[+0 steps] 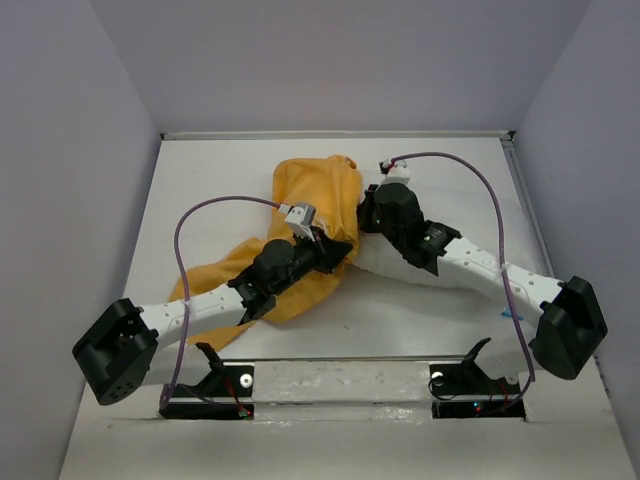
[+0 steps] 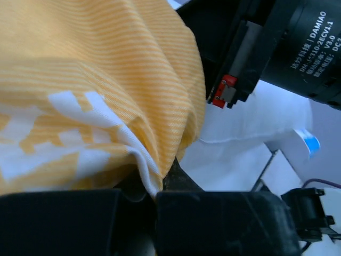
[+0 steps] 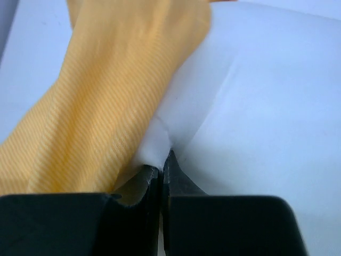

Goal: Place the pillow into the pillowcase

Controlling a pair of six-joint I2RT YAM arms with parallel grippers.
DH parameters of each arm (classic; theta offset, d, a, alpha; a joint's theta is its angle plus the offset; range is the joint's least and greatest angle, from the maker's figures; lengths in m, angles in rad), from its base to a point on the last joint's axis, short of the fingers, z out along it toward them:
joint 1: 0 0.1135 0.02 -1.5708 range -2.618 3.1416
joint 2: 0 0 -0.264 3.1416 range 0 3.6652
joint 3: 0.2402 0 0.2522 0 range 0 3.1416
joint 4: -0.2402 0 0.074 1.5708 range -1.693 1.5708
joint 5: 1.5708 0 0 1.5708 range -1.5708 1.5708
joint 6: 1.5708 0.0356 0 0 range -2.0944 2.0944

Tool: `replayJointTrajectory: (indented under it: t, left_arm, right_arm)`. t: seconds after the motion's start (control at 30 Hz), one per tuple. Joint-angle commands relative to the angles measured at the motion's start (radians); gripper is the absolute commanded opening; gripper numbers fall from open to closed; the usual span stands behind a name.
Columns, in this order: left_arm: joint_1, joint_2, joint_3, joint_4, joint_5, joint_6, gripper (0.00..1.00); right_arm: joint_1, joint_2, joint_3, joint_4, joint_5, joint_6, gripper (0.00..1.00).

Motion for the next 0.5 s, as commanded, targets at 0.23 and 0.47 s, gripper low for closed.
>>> replayJointTrajectory:
  t: [0.23, 0.47]
  left_arm:
    - [-0.013, -0.055, 0.021, -0.01, 0.353, -0.013, 0.99]
    - [0.088, -0.458, 0.029, -0.549, -0.024, 0.022, 0.99]
  right_arm:
    - [-0.037, -0.026, -0.053, 0.409, 0.23, 0.149, 0.0]
    - [-0.129, -0.032, -0.156, 0.392, 0.151, 0.137, 0.0]
